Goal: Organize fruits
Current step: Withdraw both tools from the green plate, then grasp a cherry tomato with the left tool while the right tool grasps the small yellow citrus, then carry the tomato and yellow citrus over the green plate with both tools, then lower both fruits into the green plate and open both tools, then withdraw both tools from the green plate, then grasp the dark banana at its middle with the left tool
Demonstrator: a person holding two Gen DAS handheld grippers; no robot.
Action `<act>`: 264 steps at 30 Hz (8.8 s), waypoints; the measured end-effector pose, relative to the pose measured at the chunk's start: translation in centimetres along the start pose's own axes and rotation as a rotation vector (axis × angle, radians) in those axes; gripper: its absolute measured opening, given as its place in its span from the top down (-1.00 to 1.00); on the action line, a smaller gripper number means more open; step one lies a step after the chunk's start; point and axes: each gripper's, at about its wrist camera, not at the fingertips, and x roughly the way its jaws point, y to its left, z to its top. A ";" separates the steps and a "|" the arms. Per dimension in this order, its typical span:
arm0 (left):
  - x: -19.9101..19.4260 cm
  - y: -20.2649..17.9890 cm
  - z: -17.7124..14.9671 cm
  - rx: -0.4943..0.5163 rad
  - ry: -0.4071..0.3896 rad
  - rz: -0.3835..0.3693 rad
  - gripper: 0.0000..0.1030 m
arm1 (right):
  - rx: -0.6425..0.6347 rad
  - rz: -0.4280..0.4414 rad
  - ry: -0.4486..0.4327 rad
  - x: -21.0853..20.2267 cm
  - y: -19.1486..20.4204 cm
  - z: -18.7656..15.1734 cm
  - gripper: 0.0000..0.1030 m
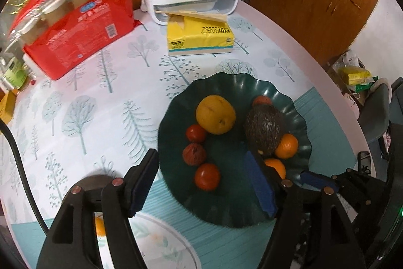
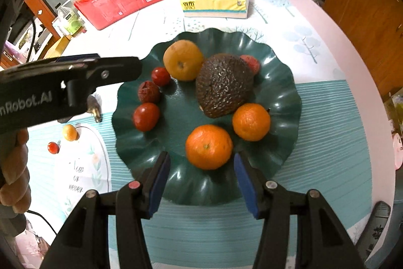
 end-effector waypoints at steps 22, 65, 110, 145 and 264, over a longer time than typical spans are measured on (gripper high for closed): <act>-18.4 11.4 -9.7 -0.107 -0.163 0.124 -0.44 | -0.022 -0.022 -0.228 -11.4 11.5 -1.8 -0.03; -0.9 23.7 -18.2 -0.265 0.082 0.054 -0.36 | -0.306 0.076 0.011 8.9 25.6 1.7 0.01; -19.0 14.0 -9.3 -0.114 -0.195 0.035 0.53 | -0.101 0.122 -0.251 -10.0 13.5 0.5 0.40; 5.2 1.6 -0.4 -0.101 0.168 -0.013 0.53 | -0.147 0.178 0.025 2.3 1.7 4.7 0.39; 7.1 17.6 -6.6 0.306 0.119 -0.001 0.14 | 0.187 -0.092 -0.042 8.1 17.0 1.5 0.00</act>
